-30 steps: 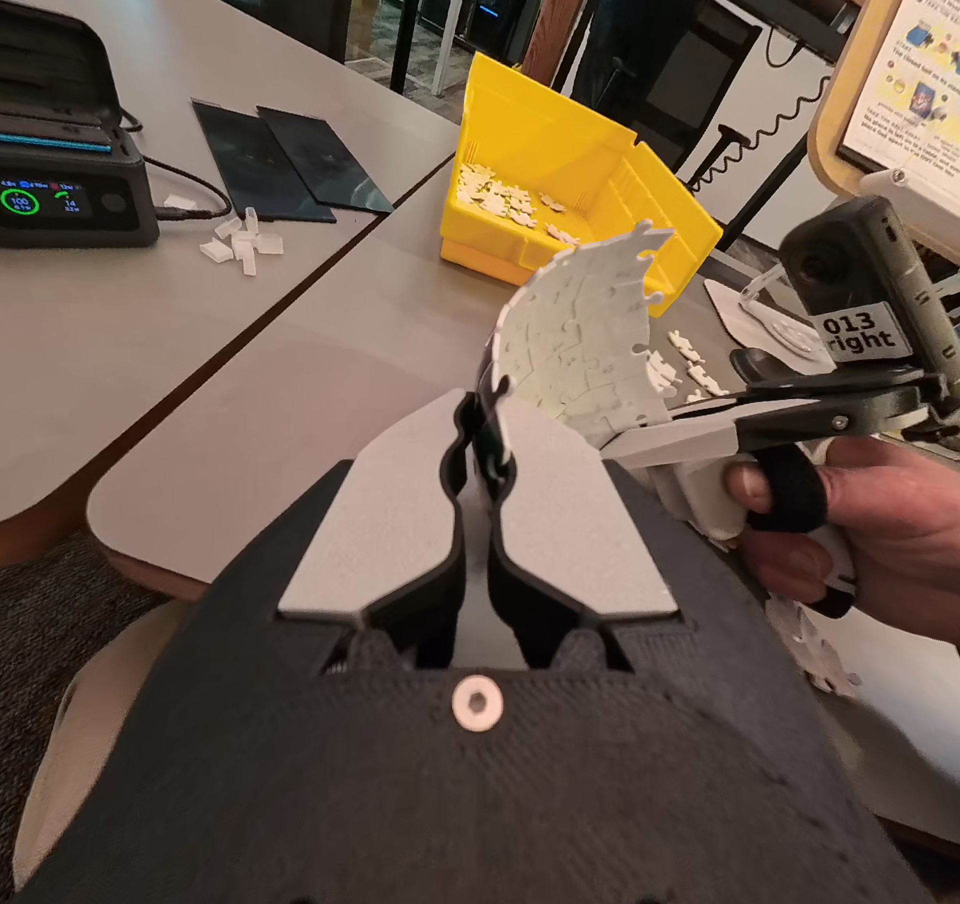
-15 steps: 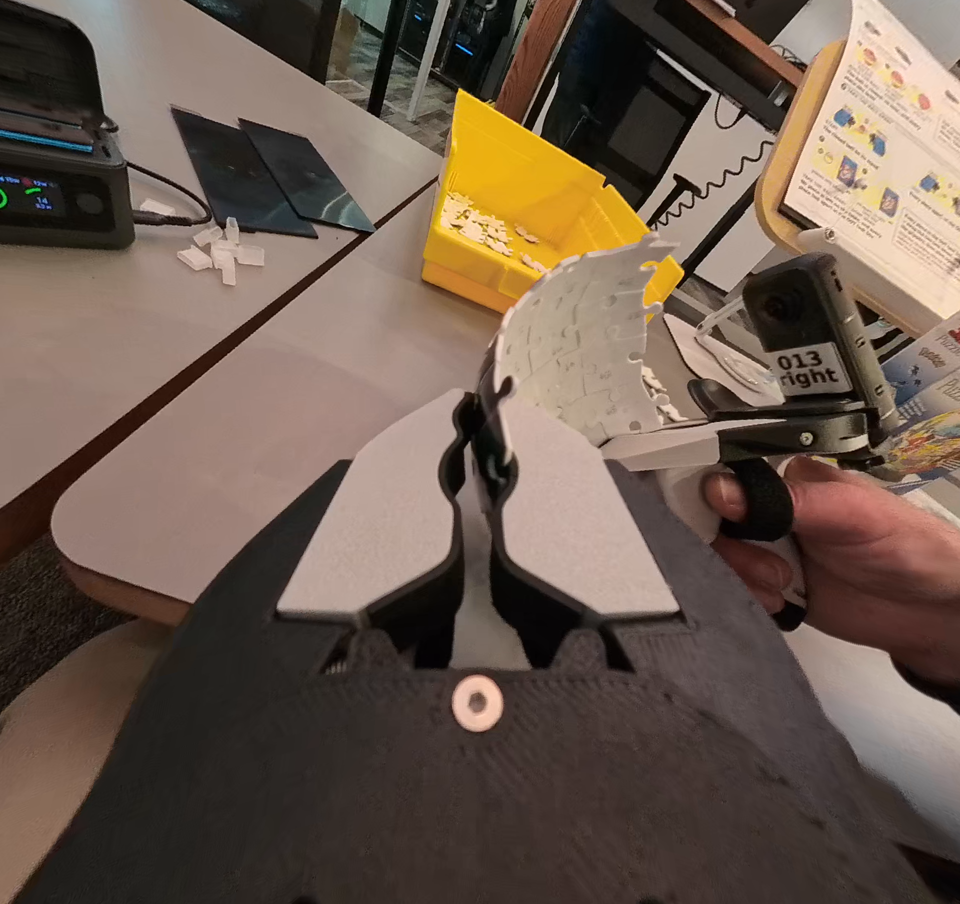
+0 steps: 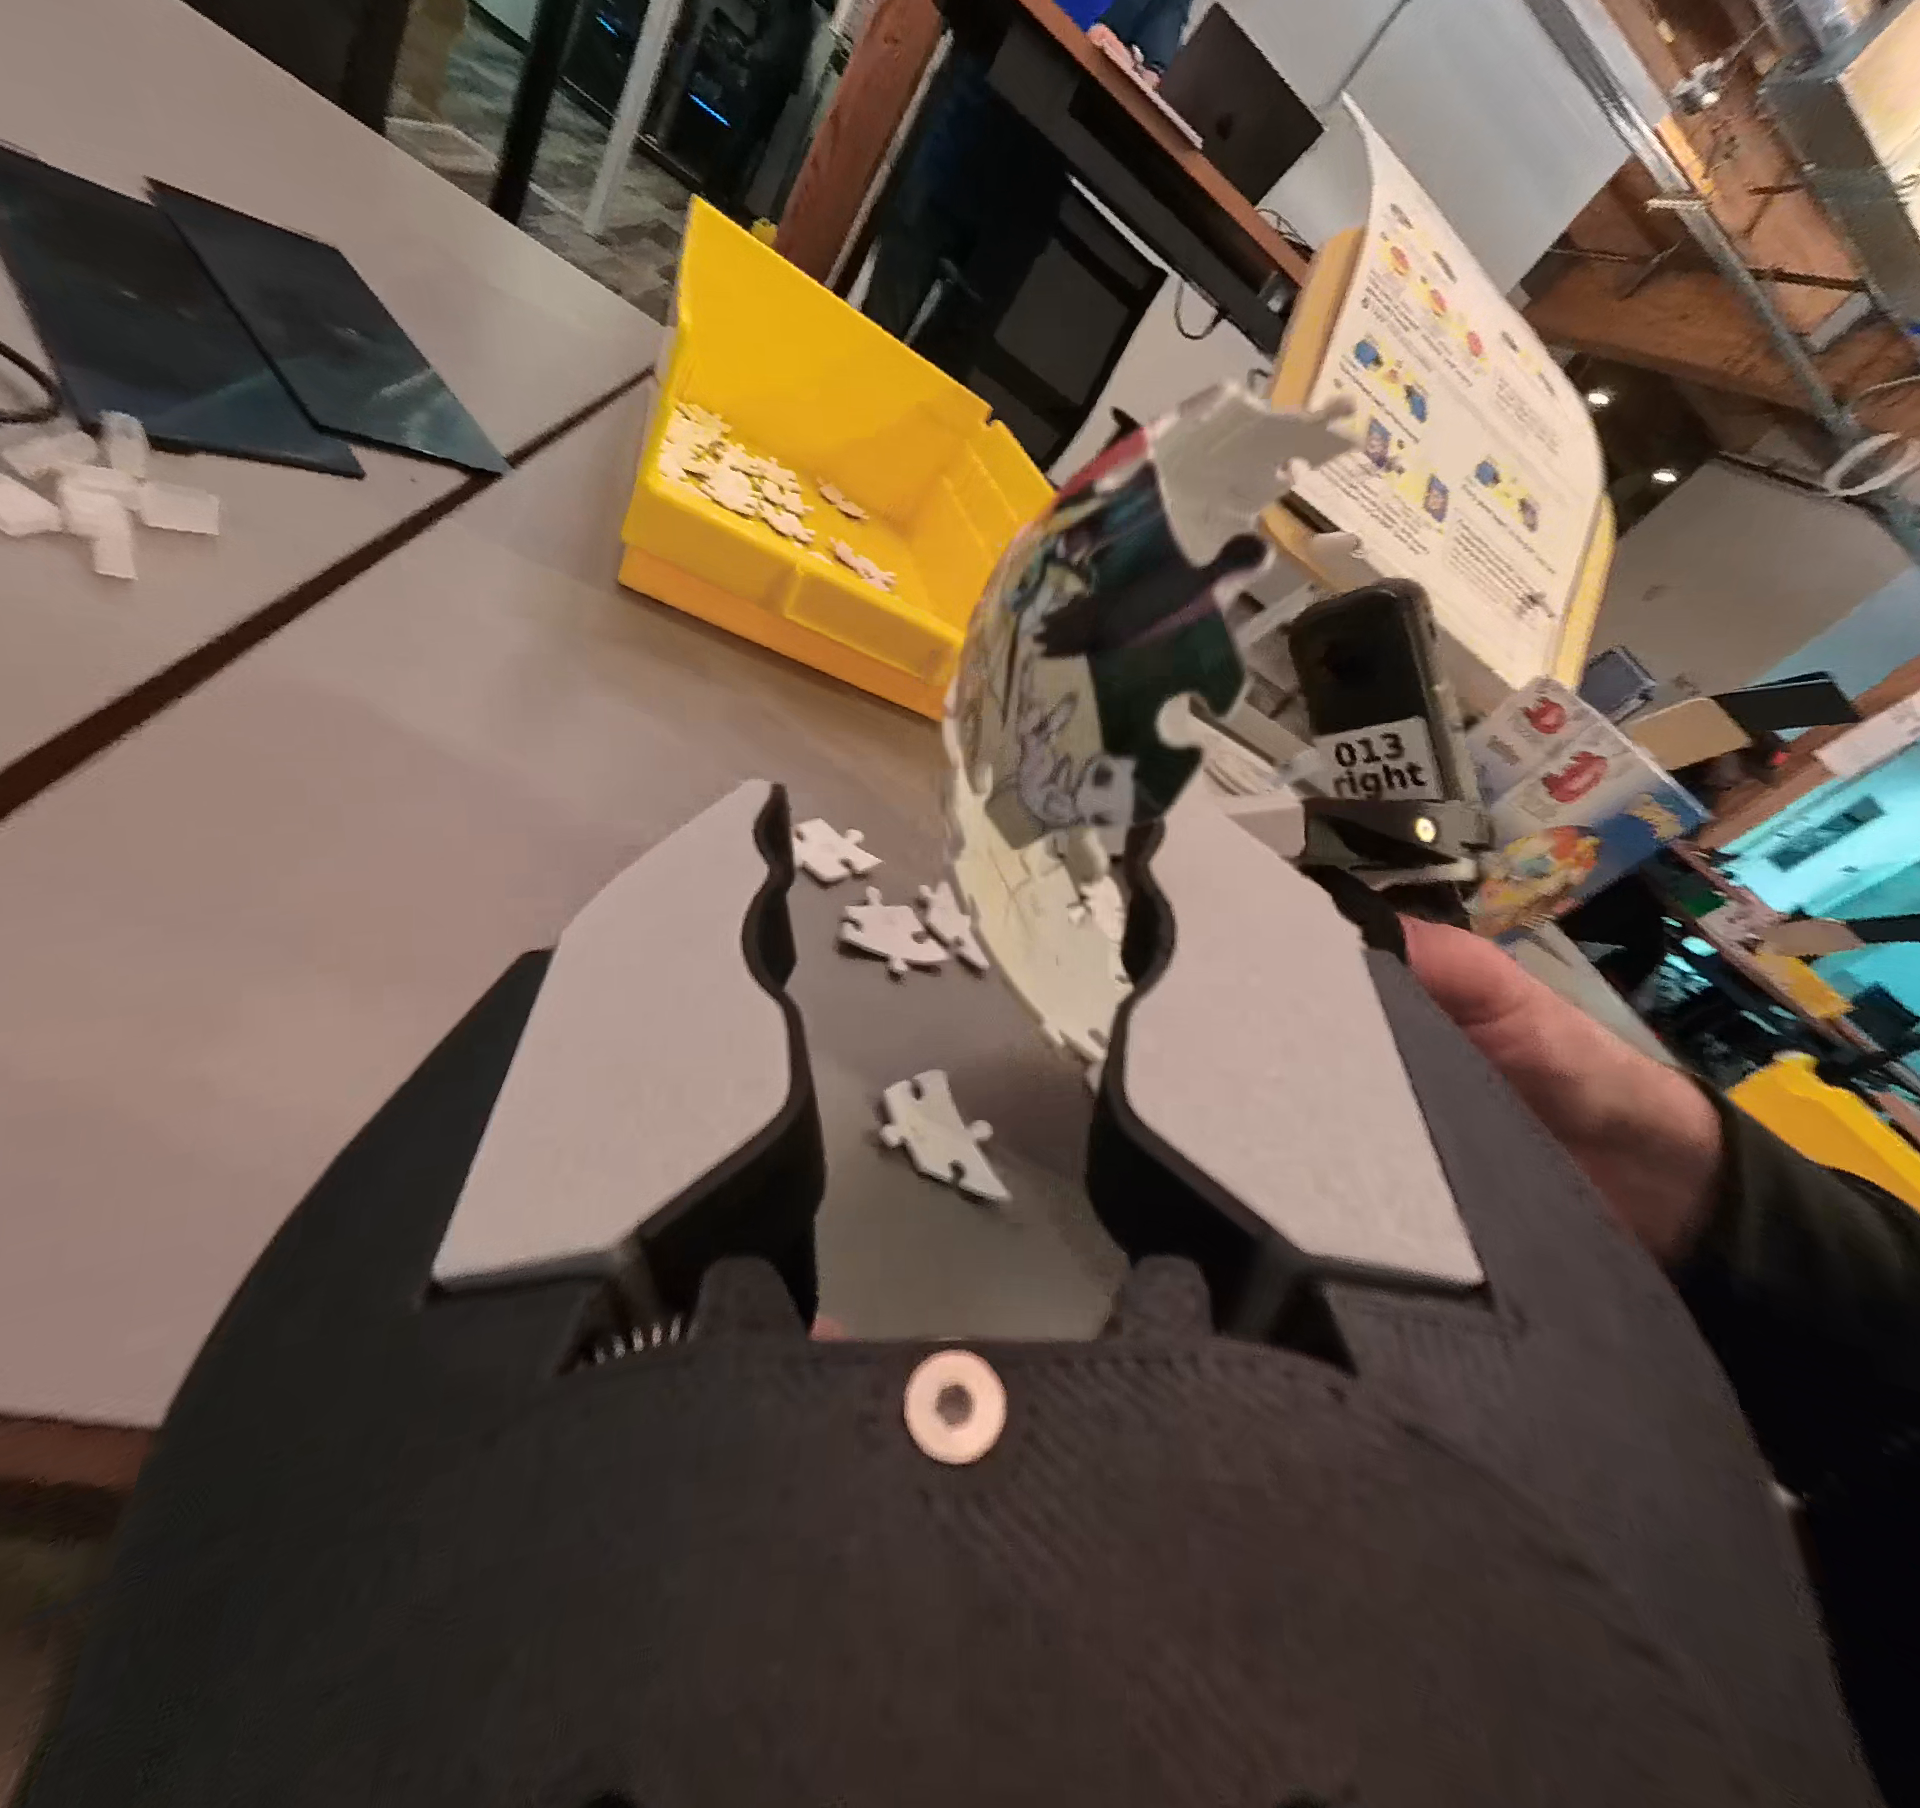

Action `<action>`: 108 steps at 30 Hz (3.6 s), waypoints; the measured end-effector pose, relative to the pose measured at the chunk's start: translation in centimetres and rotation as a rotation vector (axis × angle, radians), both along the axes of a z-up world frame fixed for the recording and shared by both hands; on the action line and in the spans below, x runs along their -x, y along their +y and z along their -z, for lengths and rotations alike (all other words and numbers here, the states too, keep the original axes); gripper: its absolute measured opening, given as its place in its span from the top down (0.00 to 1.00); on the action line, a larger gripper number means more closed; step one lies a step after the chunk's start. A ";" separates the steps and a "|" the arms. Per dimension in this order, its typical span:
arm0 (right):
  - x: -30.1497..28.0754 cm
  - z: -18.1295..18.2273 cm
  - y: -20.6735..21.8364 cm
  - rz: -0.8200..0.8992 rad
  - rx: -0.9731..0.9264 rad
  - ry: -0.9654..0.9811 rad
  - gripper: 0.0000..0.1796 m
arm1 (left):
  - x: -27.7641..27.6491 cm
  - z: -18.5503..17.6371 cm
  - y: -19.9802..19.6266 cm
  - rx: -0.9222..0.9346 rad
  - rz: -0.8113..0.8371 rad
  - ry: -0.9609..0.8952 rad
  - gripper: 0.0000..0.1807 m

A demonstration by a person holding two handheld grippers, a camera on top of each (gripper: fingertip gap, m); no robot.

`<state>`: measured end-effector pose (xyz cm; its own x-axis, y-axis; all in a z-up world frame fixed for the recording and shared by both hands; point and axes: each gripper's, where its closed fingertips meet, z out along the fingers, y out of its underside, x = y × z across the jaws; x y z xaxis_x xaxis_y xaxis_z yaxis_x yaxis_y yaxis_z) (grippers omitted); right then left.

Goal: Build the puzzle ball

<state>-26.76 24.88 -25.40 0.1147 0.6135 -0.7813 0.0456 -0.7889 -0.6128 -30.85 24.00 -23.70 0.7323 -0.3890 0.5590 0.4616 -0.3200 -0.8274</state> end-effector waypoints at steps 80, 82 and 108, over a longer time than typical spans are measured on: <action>0.4 -7.4 -1.5 0.026 -0.257 0.132 1.00 | -2.4 -5.4 -0.9 -0.120 0.202 -0.357 0.99; 0.4 -7.5 -1.5 0.023 -0.251 0.141 0.98 | -2.4 -5.4 -0.9 -0.119 0.207 -0.377 0.98; -1.7 8.8 -3.3 -0.127 -0.636 -0.886 0.95 | 2.9 -0.3 -1.0 0.018 -0.041 -0.186 0.98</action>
<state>-25.07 21.62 -34.21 0.3863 0.9223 0.0106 0.7293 -0.2984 -0.6157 -33.78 23.03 -23.43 0.6311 -0.3494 0.6926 0.6189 -0.3115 -0.7211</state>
